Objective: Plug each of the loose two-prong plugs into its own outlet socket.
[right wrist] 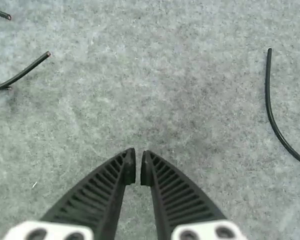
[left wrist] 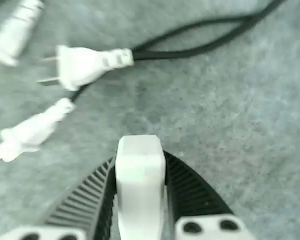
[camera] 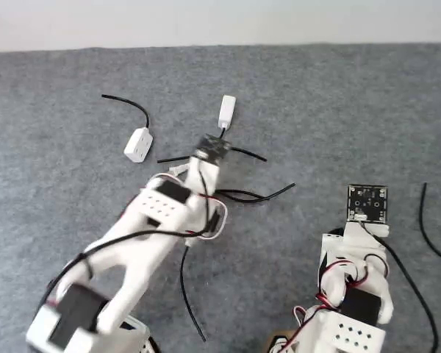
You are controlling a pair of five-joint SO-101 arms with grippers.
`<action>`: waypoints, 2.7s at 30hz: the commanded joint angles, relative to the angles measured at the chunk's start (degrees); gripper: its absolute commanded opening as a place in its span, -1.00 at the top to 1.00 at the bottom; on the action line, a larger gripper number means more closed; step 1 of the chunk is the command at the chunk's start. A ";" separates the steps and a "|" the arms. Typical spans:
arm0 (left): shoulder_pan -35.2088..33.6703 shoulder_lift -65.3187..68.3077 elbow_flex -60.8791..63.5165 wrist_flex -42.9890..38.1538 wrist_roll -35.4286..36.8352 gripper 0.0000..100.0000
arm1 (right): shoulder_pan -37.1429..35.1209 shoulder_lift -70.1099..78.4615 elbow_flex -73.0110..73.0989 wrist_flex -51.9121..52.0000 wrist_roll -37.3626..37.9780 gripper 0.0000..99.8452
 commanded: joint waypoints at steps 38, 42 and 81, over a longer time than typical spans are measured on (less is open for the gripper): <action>-10.81 -32.79 19.65 -3.34 3.78 0.50 | -0.31 -0.57 -0.97 -2.59 -0.53 0.92; -16.79 -31.12 20.18 -3.34 3.87 0.57 | -0.40 -0.57 -0.97 -2.59 -0.70 0.92; 9.85 -15.38 21.93 -14.77 7.38 0.97 | -2.07 -0.57 -0.88 -2.51 -0.26 0.93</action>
